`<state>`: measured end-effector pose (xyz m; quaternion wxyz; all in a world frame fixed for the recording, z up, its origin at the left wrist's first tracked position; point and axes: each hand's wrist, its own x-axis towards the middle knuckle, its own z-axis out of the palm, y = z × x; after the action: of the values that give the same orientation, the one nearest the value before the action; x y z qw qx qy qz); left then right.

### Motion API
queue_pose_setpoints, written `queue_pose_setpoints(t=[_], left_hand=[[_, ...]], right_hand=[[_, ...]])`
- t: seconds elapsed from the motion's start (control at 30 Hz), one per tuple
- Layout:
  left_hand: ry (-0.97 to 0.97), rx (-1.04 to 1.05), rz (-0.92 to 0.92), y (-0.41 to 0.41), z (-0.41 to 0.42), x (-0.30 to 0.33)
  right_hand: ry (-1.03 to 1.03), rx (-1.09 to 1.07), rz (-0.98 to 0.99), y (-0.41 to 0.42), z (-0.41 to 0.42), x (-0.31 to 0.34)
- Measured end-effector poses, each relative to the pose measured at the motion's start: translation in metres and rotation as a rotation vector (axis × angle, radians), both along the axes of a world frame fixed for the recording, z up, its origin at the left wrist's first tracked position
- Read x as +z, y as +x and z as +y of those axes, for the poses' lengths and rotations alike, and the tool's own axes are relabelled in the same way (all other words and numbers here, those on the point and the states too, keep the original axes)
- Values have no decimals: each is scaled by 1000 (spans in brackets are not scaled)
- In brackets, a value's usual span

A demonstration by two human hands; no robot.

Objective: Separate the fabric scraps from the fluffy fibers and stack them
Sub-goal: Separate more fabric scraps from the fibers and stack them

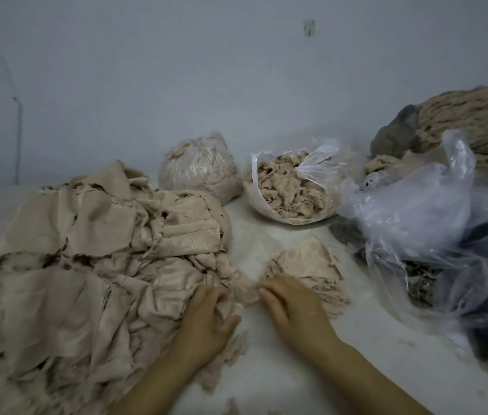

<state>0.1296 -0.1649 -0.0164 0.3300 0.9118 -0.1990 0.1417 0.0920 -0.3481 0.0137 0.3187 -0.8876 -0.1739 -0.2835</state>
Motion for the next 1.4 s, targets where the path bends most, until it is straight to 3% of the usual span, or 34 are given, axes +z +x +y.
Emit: queue_pose_setpoints(t=[0.1,0.2,0.37,0.47,0.6,0.67,0.77,0.83,1.03,1.13,1.2,1.27,1.33,1.4], left_hand=[[-181,22,12,-1,5,9],[-252,17,132,-3,21,15],[152,-278,75,-9,49,6],[356,-321,125,-10,62,-3],[171,-308,323,-11,67,2],[50,-352,439,-13,64,4],[-110,-401,529,-21,55,0],[-187,-374,569,-24,55,-3],[-153,-366,562,-23,76,-7],[-159,-426,577,-25,70,-3],[-11,-416,456,-29,65,4],[287,-400,283,-30,64,6],[531,-362,257,-31,67,1],[609,-344,264,-33,68,-2]], right_hand=[[-26,117,302,-7,10,-14],[-68,-15,526,-4,24,-16],[-157,-89,633,-2,47,-11],[-181,-24,770,-10,26,2],[-412,27,957,-23,-5,24],[-407,8,849,-22,1,28],[-205,110,580,-17,41,15],[-207,126,562,-13,60,0],[-351,-212,624,-2,19,-3],[-148,-7,580,-9,37,2],[-155,111,590,-12,55,-3],[-288,147,565,-15,61,-7],[-364,141,601,-15,49,-3],[-454,86,739,-15,30,7]])
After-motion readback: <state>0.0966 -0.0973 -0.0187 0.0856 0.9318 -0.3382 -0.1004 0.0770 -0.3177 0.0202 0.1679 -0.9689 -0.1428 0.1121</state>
